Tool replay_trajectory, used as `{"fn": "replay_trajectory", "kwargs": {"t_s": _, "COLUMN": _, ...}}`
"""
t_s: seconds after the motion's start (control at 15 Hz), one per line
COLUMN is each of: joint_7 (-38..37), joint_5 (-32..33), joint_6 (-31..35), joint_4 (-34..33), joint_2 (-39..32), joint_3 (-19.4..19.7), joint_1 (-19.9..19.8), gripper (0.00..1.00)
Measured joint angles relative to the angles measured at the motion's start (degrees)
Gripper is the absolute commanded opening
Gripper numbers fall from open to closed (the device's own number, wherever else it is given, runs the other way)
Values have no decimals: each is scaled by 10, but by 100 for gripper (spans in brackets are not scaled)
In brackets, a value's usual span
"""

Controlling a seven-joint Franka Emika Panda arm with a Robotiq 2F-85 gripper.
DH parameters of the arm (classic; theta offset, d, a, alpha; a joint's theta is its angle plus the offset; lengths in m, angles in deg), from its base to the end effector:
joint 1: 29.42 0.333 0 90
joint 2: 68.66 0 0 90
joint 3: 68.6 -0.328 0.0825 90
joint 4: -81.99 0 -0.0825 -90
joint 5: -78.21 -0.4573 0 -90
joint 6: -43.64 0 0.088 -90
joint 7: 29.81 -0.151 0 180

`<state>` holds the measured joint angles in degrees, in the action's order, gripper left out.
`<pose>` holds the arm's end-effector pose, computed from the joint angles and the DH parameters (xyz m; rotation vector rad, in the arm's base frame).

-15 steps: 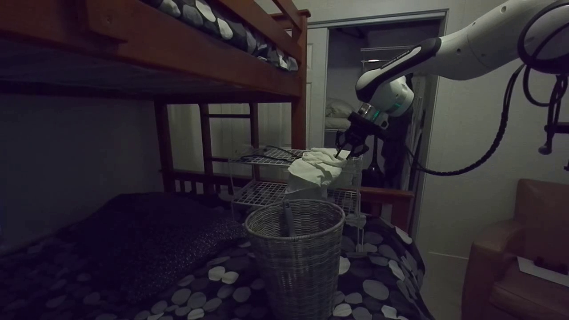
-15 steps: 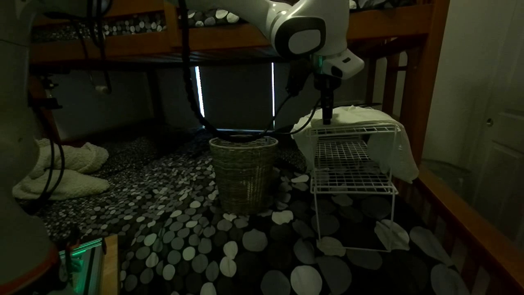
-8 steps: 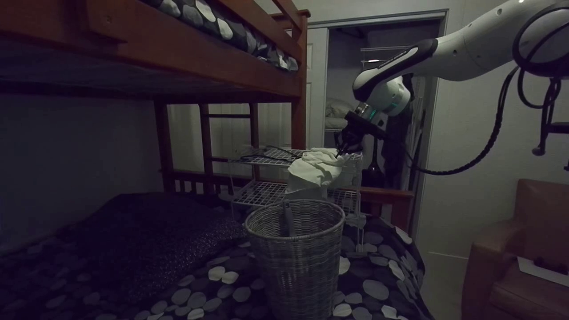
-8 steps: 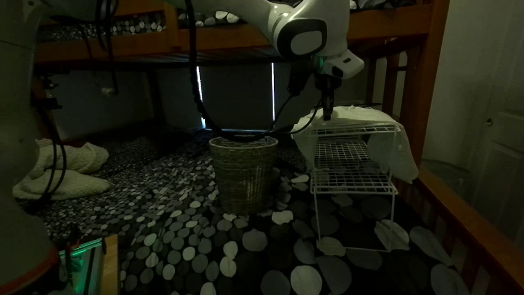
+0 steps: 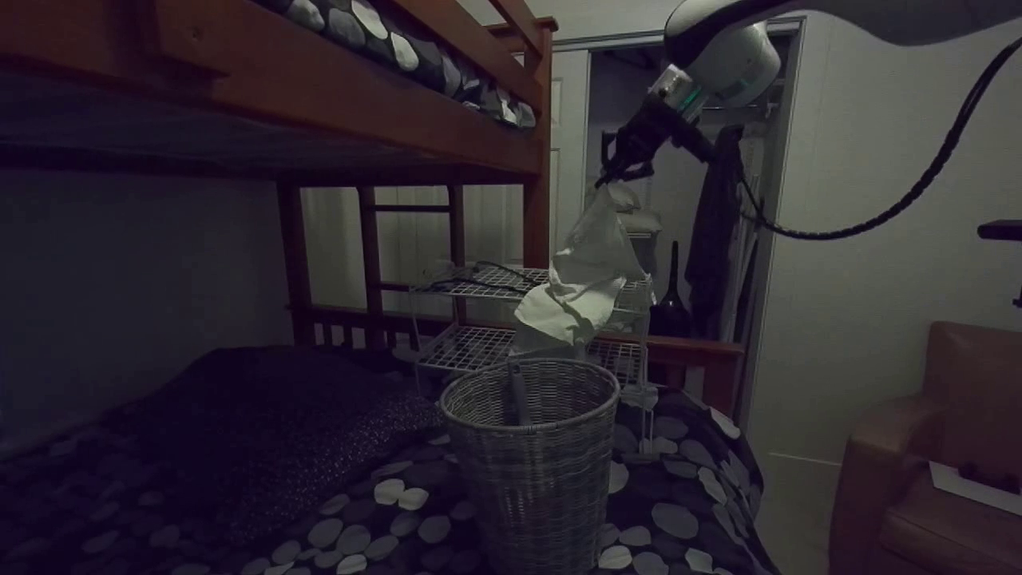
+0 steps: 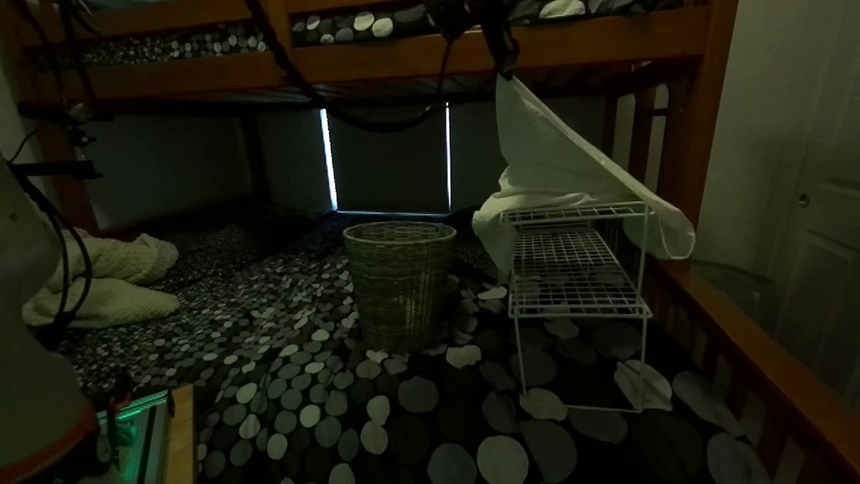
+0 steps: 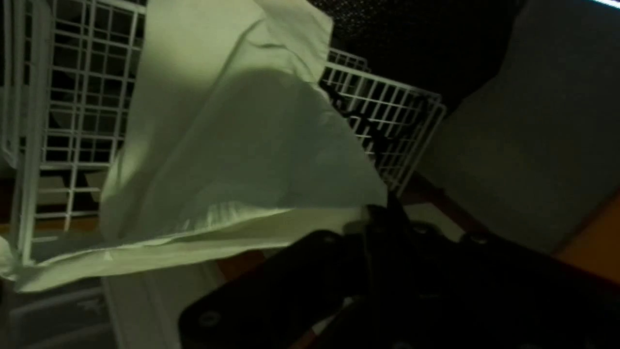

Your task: Put the white cloth on the bed

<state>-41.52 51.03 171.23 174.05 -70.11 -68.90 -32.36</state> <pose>0.7108 -0.0027 0.6447 -2.4928 0.5412 -0.7287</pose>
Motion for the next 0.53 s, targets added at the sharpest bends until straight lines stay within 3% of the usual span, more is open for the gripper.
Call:
{"fn": "replay_trajectory", "kwargs": {"t_s": 0.33, "joint_7": 54, "joint_5": -4, "joint_6": -116, "joint_4": -80, "joint_2": 81, "joint_3": -6, "joint_1": 27, "gripper": 1}}
{"fn": "replay_trajectory", "kwargs": {"t_s": 0.53, "joint_7": 50, "joint_5": -3, "joint_6": -127, "joint_4": -89, "joint_2": 92, "joint_3": -8, "joint_1": 29, "gripper": 0}}
